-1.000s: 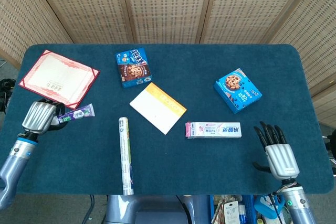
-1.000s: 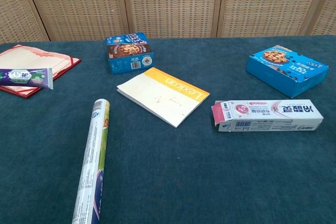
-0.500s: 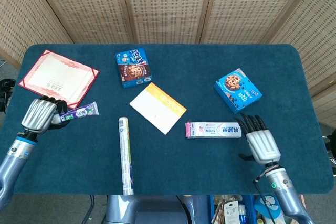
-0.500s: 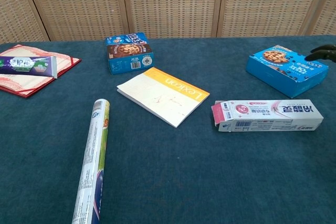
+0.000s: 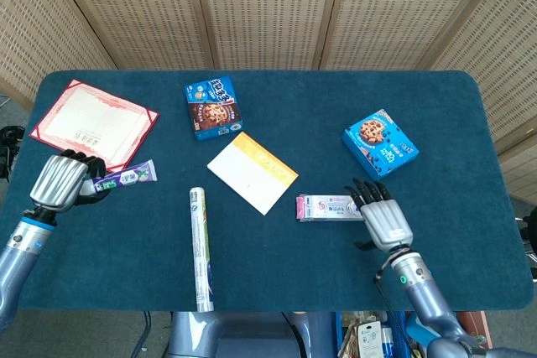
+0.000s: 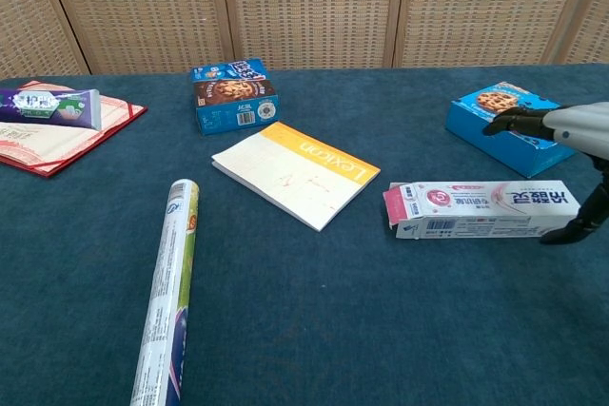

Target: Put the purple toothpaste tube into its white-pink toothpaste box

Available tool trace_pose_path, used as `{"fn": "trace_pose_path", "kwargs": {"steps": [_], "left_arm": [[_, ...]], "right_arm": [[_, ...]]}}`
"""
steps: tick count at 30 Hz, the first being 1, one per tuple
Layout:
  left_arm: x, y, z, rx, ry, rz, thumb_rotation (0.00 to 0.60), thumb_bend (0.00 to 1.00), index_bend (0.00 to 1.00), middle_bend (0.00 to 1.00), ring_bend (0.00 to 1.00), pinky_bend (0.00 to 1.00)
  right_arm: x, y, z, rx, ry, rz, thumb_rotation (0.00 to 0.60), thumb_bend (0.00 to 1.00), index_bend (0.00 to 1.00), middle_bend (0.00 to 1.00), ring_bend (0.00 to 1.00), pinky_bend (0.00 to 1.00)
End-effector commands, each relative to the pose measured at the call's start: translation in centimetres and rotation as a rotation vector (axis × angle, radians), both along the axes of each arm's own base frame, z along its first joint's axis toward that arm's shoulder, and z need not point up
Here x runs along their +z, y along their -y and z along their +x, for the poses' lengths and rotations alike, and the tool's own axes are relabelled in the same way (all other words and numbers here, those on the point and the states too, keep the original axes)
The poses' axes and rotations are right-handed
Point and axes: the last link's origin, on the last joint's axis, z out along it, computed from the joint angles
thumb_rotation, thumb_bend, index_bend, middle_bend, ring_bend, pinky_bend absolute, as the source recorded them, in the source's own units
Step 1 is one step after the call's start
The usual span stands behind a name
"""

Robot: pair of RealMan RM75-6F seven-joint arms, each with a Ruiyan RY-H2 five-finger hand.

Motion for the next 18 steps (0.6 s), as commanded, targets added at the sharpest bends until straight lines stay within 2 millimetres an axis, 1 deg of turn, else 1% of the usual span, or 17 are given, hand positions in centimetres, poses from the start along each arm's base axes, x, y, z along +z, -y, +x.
{"fn": "trace_pose_path", "kwargs": {"steps": [1,10,13,18], "left_arm": [[0.0,0.0,0.1,-0.002,-0.002,-0.001,0.600,0.36,0.88,0.68,0.54,0.46],[-0.4,0.1,0.0,0.000,-0.016,-0.009,0.600,0.36,0.88,0.68,0.54,0.46],[-0.4,0.1,-0.2,0.006,-0.021,-0.007,0.600,0.36,0.88,0.68,0.54,0.46],[-0.4,0.1,-0.4,0.009,-0.022,-0.009,0.600,0.36,0.88,0.68,0.54,0.46]], "right_arm": [[-0.7,0.2,0.4,0.000,-0.005,0.013,0.600,0.00,0.00,0.00,0.00,0.00],[-2.8,1.6,1.9,0.005,-0.023,0.033,0.600,0.00,0.00,0.00,0.00,0.00],[-3.3,2.0,1.9,-0.010,-0.029,0.038,0.600,0.00,0.00,0.00,0.00,0.00],[-4.1,2.9,1.1,-0.057,-0.041,0.051,0.600,0.00,0.00,0.00,0.00,0.00]]}}
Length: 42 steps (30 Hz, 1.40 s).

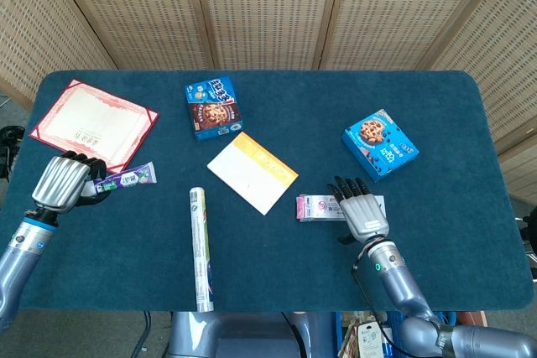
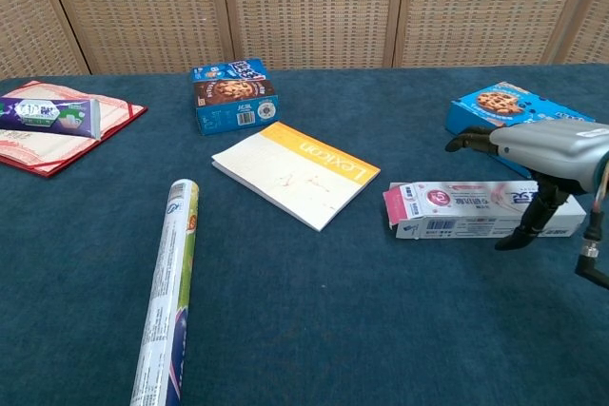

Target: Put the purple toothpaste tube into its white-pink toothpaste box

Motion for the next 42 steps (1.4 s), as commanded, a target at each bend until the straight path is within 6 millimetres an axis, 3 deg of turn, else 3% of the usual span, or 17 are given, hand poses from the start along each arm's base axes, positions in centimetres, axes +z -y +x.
{"fn": "trace_pose_path", "kwargs": {"steps": [1,11,23,31,35,38,40,42], "left_arm": [[-0.1,0.0,-0.1,-0.001,-0.001,-0.003,0.600,0.36,0.88,0.68,0.54,0.46],[-0.4,0.0,-0.2,-0.011,0.008,-0.002,0.600,0.36,0.88,0.68,0.54,0.46],[-0.1,0.0,-0.1,-0.016,0.015,0.006,0.600,0.36,0.88,0.68,0.54,0.46],[-0.4,0.0,-0.1,-0.014,0.010,-0.004,0.600,0.36,0.88,0.68,0.54,0.46],[-0.7,0.1,-0.2,-0.016,0.005,-0.011,0.600,0.36,0.88,0.68,0.54,0.46],[-0.8,0.1,-0.2,-0.017,0.004,-0.009,0.600,0.36,0.88,0.68,0.54,0.46],[-0.7,0.1,-0.3,-0.015,0.006,-0.008,0.600,0.36,0.88,0.68,0.54,0.46],[-0.6,0.1,-0.3,-0.017,0.005,-0.005,0.600,0.36,0.88,0.68,0.54,0.46]], "right_arm": [[-0.7,0.7,-0.5,-0.030,-0.009,0.008,0.600,0.00,0.00,0.00,0.00,0.00],[-0.8,2.1,-2.2,-0.103,-0.032,-0.006,0.600,0.00,0.01,0.00,0.00,0.00],[-1.5,1.4,-2.7,-0.110,0.010,-0.010,0.600,0.00,0.10,0.00,0.00,0.00],[-2.2,1.3,-2.3,-0.104,0.039,-0.017,0.600,0.00,0.15,0.01,0.00,0.00],[-2.3,1.5,-1.7,-0.078,0.046,-0.038,0.600,0.00,0.23,0.07,0.00,0.00],[-2.4,1.6,-1.7,-0.084,0.063,-0.054,0.600,0.00,0.32,0.17,0.04,0.10],[-2.5,1.6,-1.9,-0.084,0.066,-0.063,0.600,0.00,0.39,0.26,0.13,0.23],[-2.6,1.5,-2.0,-0.080,0.069,-0.073,0.600,0.00,0.43,0.33,0.20,0.30]]}}
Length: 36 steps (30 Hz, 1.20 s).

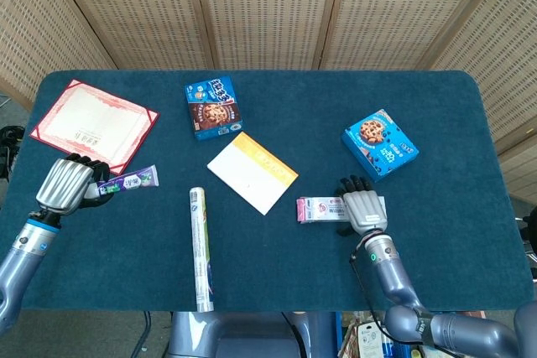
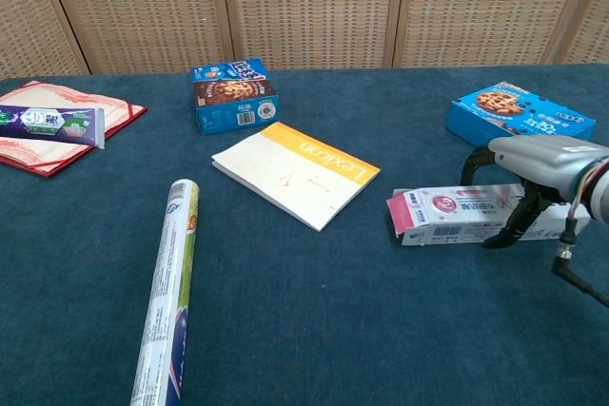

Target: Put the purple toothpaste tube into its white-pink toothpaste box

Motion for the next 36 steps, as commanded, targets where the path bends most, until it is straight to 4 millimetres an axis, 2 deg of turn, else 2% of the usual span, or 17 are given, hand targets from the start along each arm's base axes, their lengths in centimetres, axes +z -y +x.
{"fn": "trace_pose_path", "kwargs": {"steps": [1,10,16,23,36], "left_arm": [[0.1,0.0,0.0,-0.002,0.002,0.003,0.600,0.36,0.88,0.68,0.54,0.46],[0.5,0.0,-0.1,0.000,0.015,0.009,0.600,0.36,0.88,0.68,0.54,0.46],[0.3,0.1,0.0,-0.009,0.017,0.004,0.600,0.36,0.88,0.68,0.54,0.46],[0.2,0.2,0.8,-0.033,0.038,0.001,0.600,0.36,0.88,0.68,0.54,0.46],[-0.2,0.7,2.8,-0.081,0.082,-0.024,0.600,0.36,0.88,0.68,0.54,0.46]], "right_arm": [[-0.2,-0.1,-0.2,0.001,0.011,-0.014,0.600,0.00,0.45,0.35,0.23,0.31],[-0.5,-0.5,-1.4,-0.017,0.056,-0.032,0.600,0.00,0.53,0.45,0.35,0.44],[-0.4,-0.6,-1.4,-0.010,0.072,-0.042,0.600,0.00,0.56,0.48,0.38,0.49],[0.9,-0.5,0.2,0.023,0.151,-0.060,0.600,0.00,0.57,0.49,0.39,0.50],[4.0,-0.3,5.0,0.106,0.260,-0.105,0.600,0.00,0.58,0.50,0.40,0.50]]}}
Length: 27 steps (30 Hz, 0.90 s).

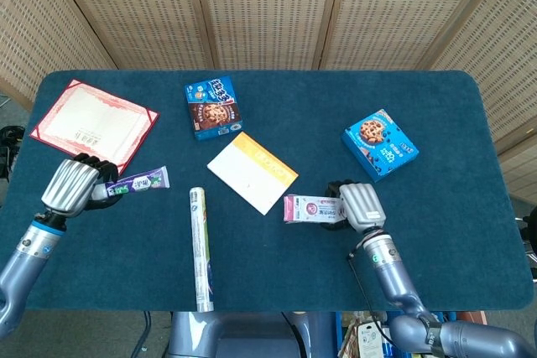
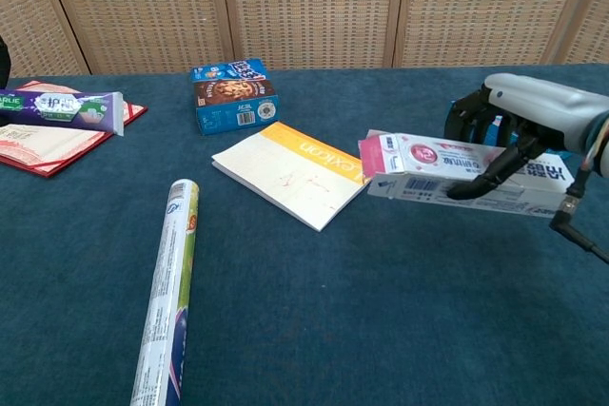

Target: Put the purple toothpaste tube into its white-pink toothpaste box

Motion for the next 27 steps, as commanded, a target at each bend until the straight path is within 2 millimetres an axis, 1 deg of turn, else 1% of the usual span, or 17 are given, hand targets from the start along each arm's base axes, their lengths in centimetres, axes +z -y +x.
{"fn": "trace_pose_path", "kwargs": {"steps": [1,4,6,7,10,21,27], "left_arm": [[-0.2,0.1,0.7,-0.022,0.003,-0.006,0.600,0.36,0.88,0.68,0.54,0.46],[-0.5,0.3,1.7,-0.052,0.012,-0.015,0.600,0.36,0.88,0.68,0.54,0.46],[-0.8,0.4,2.6,-0.073,0.025,-0.023,0.600,0.36,0.88,0.68,0.54,0.46],[-1.1,0.6,3.7,-0.105,0.043,-0.032,0.600,0.36,0.88,0.68,0.54,0.46],[-1.5,0.8,4.8,-0.127,0.055,-0.037,0.600,0.36,0.88,0.68,0.54,0.46],[-2.4,1.4,8.4,-0.183,0.148,-0.075,0.600,0.36,0.88,0.68,0.54,0.46],[-2.9,1.4,9.8,-0.172,0.196,-0.112,0.600,0.36,0.88,0.68,0.54,0.46]], "right_arm": [[0.9,0.2,1.3,0.033,-0.022,-0.042,0.600,0.00,0.58,0.50,0.41,0.50],[1.0,-0.1,3.0,0.051,-0.014,-0.049,0.600,0.00,0.58,0.51,0.41,0.50],[0.9,-0.4,4.1,0.031,0.038,-0.029,0.600,0.00,0.58,0.51,0.41,0.50],[0.8,-0.7,5.2,-0.006,0.128,-0.001,0.600,0.00,0.58,0.51,0.41,0.50],[0.9,-0.8,6.1,-0.056,0.202,0.021,0.600,0.00,0.58,0.51,0.41,0.50],[0.7,-0.8,6.4,-0.081,0.217,0.042,0.600,0.00,0.58,0.51,0.41,0.50],[0.7,-0.9,6.6,-0.084,0.233,0.045,0.600,0.00,0.58,0.51,0.41,0.50]]}}
